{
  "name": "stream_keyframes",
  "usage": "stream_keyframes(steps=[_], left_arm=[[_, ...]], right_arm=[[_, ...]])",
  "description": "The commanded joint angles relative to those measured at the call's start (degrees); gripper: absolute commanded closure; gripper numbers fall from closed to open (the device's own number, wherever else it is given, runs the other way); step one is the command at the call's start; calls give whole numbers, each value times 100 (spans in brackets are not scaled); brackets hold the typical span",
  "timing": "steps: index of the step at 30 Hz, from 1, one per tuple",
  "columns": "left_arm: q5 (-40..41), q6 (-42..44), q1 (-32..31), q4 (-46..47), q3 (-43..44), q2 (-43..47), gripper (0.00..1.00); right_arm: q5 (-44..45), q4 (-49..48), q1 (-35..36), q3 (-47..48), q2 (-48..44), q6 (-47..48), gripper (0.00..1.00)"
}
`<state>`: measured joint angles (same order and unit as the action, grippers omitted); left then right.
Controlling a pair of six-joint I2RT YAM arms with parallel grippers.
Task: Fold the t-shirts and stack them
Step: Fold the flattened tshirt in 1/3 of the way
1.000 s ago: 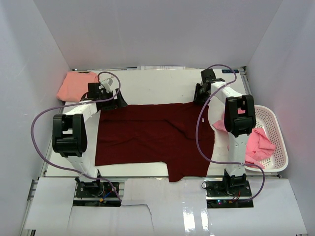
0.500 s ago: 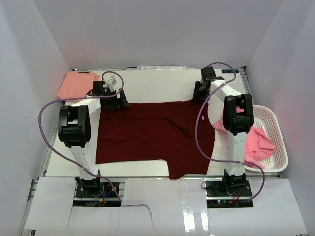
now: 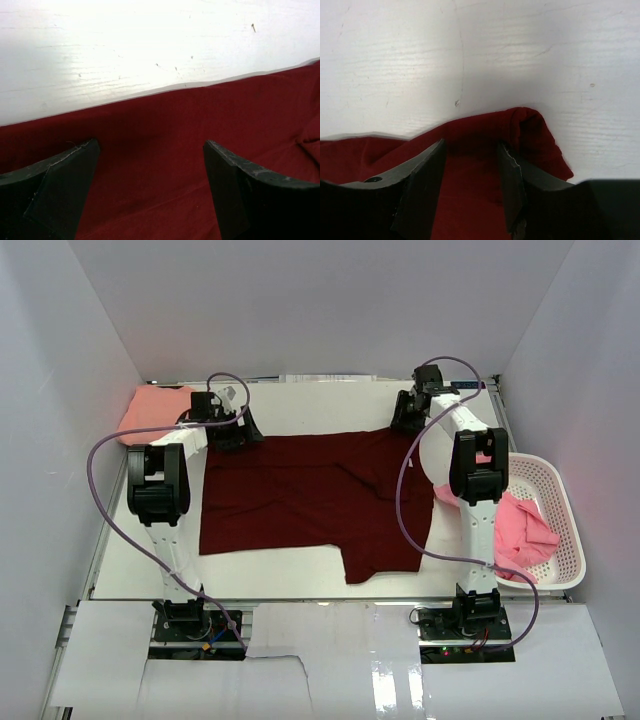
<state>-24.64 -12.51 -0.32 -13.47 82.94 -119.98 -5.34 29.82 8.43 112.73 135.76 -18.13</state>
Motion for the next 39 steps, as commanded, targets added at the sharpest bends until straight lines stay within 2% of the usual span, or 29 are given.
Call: stream_keyframes(steps=[1,11,18,23,26,32,39], left_arm=[[355,-41,251,-472,-49,-298,2],[303,-58,357,-411,-172,-34,2],[-31,-120,348,-156,-348,273,2],[3,-67,155,-356,-138,537,2],[-14,-119,-108,-699,257,687,2],[-84,-357,-881,-1350,1627,529,2],[-822,-1130,-1365,-1395,2876,-402,2]], right_arm=[[95,225,-209,153,284,-68,48],[-422,-213,-438,-523,-559,99,42],[-1003,-933,-395,-2269,-2360,90,35],[-1293,-961,-272,-2870,-3239,292,33],[-1740,-726,-157,-3046,-3276,292,32],[-2004,76,396,-2809,-2565,653,35],[-2471,-328,493,-3204,-2406,477,37]])
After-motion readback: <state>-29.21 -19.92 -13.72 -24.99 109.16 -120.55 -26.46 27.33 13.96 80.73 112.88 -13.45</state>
